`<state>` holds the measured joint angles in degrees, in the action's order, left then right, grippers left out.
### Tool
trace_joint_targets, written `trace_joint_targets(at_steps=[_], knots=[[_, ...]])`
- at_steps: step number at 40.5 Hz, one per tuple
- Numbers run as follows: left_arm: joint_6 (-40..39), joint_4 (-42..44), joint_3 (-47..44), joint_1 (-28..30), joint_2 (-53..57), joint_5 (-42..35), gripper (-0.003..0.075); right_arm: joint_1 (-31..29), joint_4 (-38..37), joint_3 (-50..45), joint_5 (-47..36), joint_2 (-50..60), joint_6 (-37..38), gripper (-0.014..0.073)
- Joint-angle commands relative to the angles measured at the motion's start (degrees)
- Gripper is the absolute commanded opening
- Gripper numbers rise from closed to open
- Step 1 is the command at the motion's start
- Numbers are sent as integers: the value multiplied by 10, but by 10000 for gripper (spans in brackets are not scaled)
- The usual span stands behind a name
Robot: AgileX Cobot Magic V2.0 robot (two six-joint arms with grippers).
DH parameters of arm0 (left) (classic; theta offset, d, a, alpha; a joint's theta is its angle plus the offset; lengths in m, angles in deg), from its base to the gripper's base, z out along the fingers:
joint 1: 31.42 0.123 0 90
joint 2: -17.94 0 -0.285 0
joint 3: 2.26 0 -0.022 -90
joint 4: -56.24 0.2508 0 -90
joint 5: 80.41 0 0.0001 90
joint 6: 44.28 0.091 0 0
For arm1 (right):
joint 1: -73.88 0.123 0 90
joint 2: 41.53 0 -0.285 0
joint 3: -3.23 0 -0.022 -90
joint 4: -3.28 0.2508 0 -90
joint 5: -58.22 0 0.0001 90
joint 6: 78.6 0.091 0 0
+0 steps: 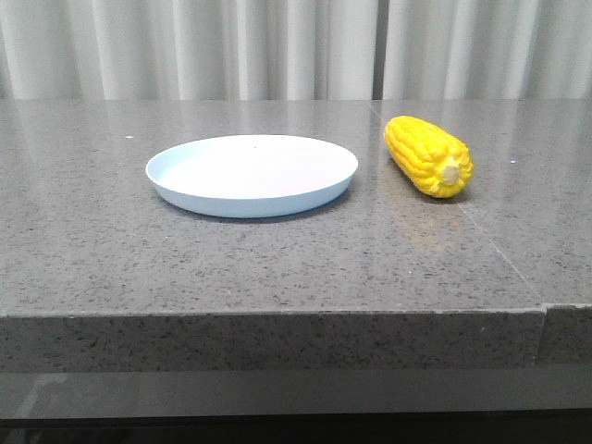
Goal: Place corn on plate with both arms
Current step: 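Lift the left gripper away from the plate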
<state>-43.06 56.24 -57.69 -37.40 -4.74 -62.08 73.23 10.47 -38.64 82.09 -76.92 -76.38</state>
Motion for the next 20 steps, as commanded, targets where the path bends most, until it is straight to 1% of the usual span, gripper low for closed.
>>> trace_joint_targets(at_steps=[1, 8, 15, 20], knots=[[0, 0, 15, -1, -5, -47, -20, -2, 22, 48, -40, -68, -5, 580], [0, 0, 15, -1, -5, -47, -20, 3, 24, 127, 17, -202, -5, 580], [0, 0, 15, -1, -5, -47, -20, 49, 29, 221, 76, -335, -5, 580], [0, 0, 15, -1, -5, -47, -20, 79, 56, 286, 108, -427, -5, 580]])
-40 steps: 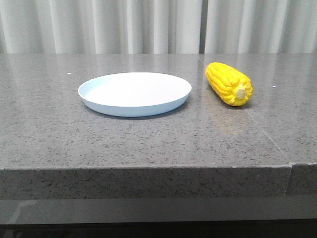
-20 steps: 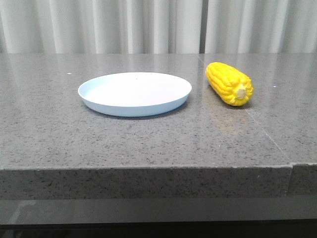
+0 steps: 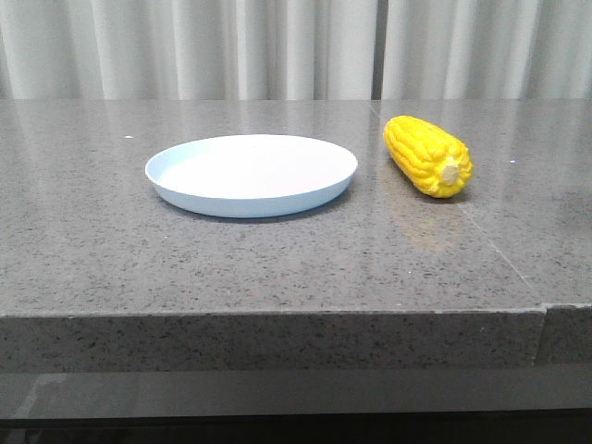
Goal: Place corn on plate with both arms
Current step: 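Lower the right gripper over the yellow corn cob and grasp it, then carry the corn cob with the right gripper onto the plate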
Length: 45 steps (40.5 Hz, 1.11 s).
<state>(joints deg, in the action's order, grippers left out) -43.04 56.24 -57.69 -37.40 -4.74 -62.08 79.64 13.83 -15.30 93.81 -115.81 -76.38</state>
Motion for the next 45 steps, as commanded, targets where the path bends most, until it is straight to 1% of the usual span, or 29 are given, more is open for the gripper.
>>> trace_joint_targets(at_steps=[1, 10, 14, 22, 29, 31, 33, 40, 43, 45], knots=[[0, 0, 15, -1, -5, -47, -20, 21, 28, 62, -7, -57, -5, 580], [0, 0, 15, -1, -5, -47, -20, 66, 49, 149, 11, -194, -5, 580], [0, 0, 15, -1, -5, -47, -20, 77, 56, 181, 19, -243, -5, 580], [0, 0, 15, -1, -5, -47, -20, 82, 67, 212, 22, -309, -5, 580], [0, 0, 15, -1, -5, -47, -20, 82, 67, 225, 45, -331, -5, 567], [0, 0, 15, -1, -5, -47, -20, 82, 68, 225, 48, -331, -5, 533], [0, 0, 15, -1, -5, -47, -20, 82, 68, 229, 52, -331, -5, 470], [0, 0, 15, -1, -5, -47, -20, 82, 68, 245, 72, -329, -5, 188], [0, 0, 15, -1, -5, -47, -20, 82, 69, 257, 82, -326, -5, 119], [0, 0, 15, -1, -5, -47, -20, 82, 71, 263, 86, -323, -5, 106]])
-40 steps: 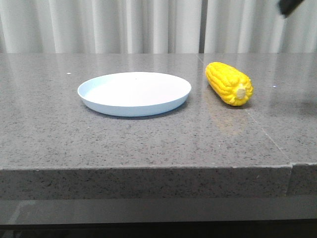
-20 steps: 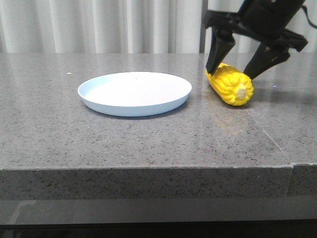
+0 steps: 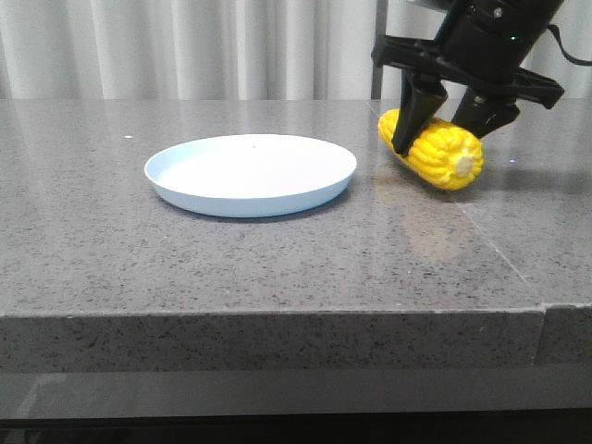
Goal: Place corn on plate with both arms
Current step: 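Carry the corn cob with the right gripper onto the plate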
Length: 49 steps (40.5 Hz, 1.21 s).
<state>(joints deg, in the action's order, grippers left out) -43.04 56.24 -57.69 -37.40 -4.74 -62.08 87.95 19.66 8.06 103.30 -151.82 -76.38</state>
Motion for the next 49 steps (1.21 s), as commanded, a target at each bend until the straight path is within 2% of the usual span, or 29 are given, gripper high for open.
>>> trace_joint_targets(at_steps=[1, 10, 22, 32, 49], knots=[[0, 0, 15, -1, -5, -47, -20, -1, 17, 33, -8, 41, -5, 111], [0, 0, 15, -1, -5, -47, -20, 20, 82, 66, -11, 65, -5, 111], [0, 0, 15, -1, -5, -47, -20, 112, 181, 72, -80, 49, -5, 111], [0, 0, 15, -1, -5, -47, -20, 163, 188, 67, -100, 6, 3, 111], [0, 0, 15, -1, -5, -47, -20, 162, 181, 67, -102, -35, 21, 122]])
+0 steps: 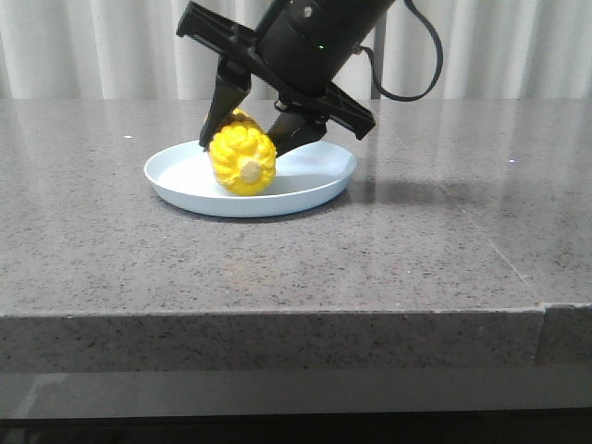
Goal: Place corn on plate with both arms
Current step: 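Carry the corn cob with the right gripper onto the plate, then open the right gripper and lift it away from the corn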
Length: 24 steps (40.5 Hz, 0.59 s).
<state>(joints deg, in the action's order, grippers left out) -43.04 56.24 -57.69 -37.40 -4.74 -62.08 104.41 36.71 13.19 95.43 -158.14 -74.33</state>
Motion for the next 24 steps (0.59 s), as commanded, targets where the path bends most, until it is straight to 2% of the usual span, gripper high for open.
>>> trace_joint_targets(at_steps=[1, 5, 9, 14, 17, 24], knots=[[0, 0, 15, -1, -5, -47, -20, -2, 10, 16, -23, 28, 1, 133], [0, 0, 15, -1, -5, -47, -20, -2, 10, 16, -22, 28, 1, 232], [0, 0, 15, -1, -5, -47, -20, -2, 10, 16, -17, 28, 1, 379], [0, 0, 15, -1, -5, -47, -20, -3, 10, 16, -14, 29, 1, 498], [0, 0, 15, -1, -5, -47, -20, -7, 10, 16, -14, 36, 1, 524], [0, 0, 15, -1, -5, -47, -20, -29, 9, 24, -15, 67, 1, 524]])
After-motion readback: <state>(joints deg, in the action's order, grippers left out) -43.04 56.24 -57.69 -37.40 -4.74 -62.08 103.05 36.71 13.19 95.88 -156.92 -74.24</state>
